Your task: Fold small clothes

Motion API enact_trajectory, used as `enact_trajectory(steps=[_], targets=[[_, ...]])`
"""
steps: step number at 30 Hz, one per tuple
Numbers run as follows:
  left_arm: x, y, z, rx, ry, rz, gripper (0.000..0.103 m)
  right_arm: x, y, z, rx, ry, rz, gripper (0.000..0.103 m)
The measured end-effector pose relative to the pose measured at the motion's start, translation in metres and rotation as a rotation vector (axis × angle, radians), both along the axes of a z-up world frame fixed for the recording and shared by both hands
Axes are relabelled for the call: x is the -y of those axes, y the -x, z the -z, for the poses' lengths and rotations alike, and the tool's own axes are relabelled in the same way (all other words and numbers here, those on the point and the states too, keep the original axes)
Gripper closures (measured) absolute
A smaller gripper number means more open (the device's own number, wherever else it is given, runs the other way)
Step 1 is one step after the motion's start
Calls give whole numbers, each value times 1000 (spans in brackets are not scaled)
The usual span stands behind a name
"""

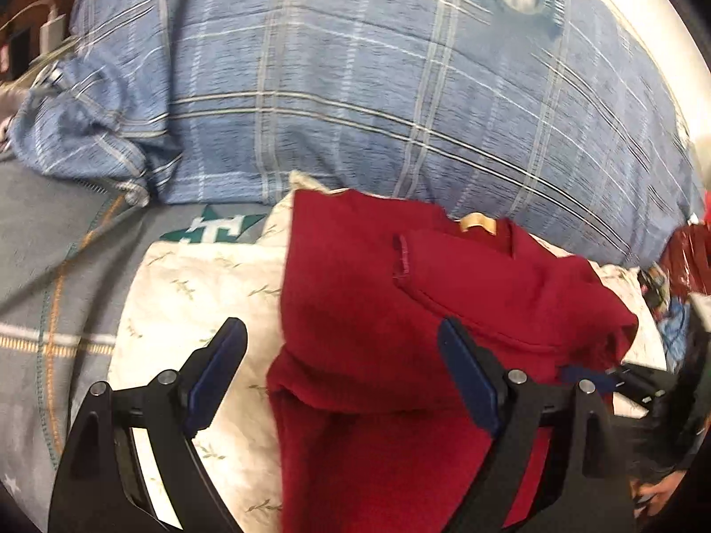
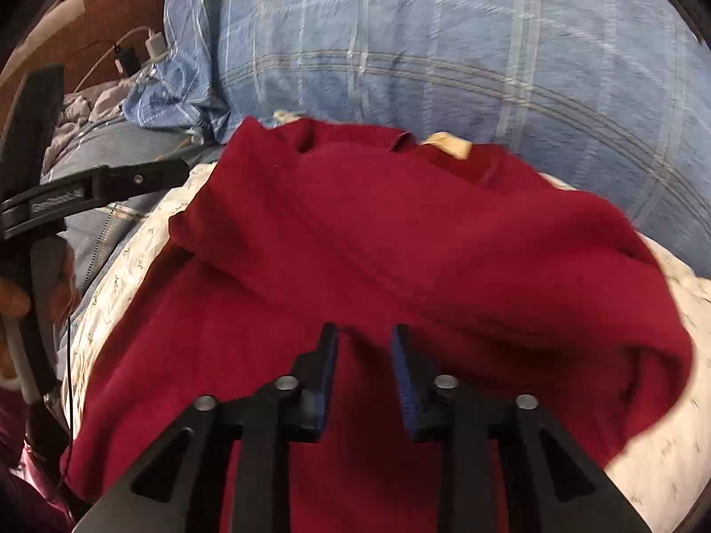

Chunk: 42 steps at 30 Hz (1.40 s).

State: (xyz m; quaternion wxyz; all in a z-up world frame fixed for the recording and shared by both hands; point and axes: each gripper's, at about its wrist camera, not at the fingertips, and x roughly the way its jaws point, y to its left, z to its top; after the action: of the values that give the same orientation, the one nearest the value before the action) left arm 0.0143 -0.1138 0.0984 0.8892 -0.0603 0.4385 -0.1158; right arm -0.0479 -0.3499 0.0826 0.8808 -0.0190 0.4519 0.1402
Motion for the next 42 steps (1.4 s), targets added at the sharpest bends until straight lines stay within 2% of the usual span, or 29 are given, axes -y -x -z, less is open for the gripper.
enact_trajectory(steps=[2, 4, 5, 7, 11, 12, 13, 14, 16, 17, 18, 19, 20, 22, 25, 29, 32, 33, 34, 35, 36, 37, 39, 42], targets=[[7, -4, 1, 1, 2, 7, 15, 28, 15, -18, 57, -12, 55, 61], [16, -13, 3, -7, 0, 18, 15, 56, 28, -29, 111, 21, 133, 47], [23, -18, 6, -14, -9, 28, 15, 71, 34, -33, 126, 39, 173, 45], [39, -32, 14, -37, -44, 43, 15, 96, 38, -32, 113, 48, 229, 43], [67, -48, 28, -52, -54, 77, 15, 121, 42, -24, 80, 16, 299, 43], [74, -52, 33, -68, -69, 88, 19, 124, 40, -21, 77, 7, 306, 44], [80, -53, 35, -73, -79, 104, 39, 125, 37, -18, 80, -1, 307, 44], [86, -53, 36, -73, -97, 116, 48, 124, 34, -12, 87, 1, 308, 46], [93, -52, 30, -44, -175, 101, 74, 120, 24, -7, 106, 18, 299, 50], [92, -51, 25, -28, -177, 96, 82, 116, 18, -5, 118, 42, 286, 57], [88, -51, 19, -18, -168, 89, 95, 112, 12, -4, 131, 100, 285, 87], [81, -50, 11, -15, -146, 83, 101, 111, 10, -5, 141, 126, 298, 97], [73, -48, 3, -14, -106, 87, 102, 114, 13, -10, 164, 117, 316, 97], [59, -42, -10, 3, -73, 89, 102, 124, 26, -24, 206, 50, 334, 98], [41, -25, -21, 36, -58, 97, 102, 125, 47, -27, 212, 68, 331, 98], [31, -13, -5, -5, -40, 110, 102, 126, 52, 13, 64, 133, 329, 98], [35, -15, 5, -36, -32, 117, 99, 128, 57, 14, 48, 100, 335, 97], [36, -17, 6, -46, -18, 116, 90, 128, 59, 8, 53, 90, 339, 95], [37, -18, 5, -46, -10, 113, 74, 130, 63, -1, 63, 78, 349, 92], [38, -20, 3, -41, 0, 108, 64, 132, 66, -7, 71, 68, 357, 91], [39, -22, 2, -32, 14, 103, 49, 134, 69, -11, 76, 63, 363, 85], [41, -25, -1, -15, 31, 95, 48, 137, 74, -14, 83, 60, 374, 78], [50, -32, -1, 1, 33, 94, 48, 143, 79, -18, 89, 43, 388, 74], [71, -48, 9, -25, -4, 115, 48, 154, 84, -19, 84, -12, 417, 72]])
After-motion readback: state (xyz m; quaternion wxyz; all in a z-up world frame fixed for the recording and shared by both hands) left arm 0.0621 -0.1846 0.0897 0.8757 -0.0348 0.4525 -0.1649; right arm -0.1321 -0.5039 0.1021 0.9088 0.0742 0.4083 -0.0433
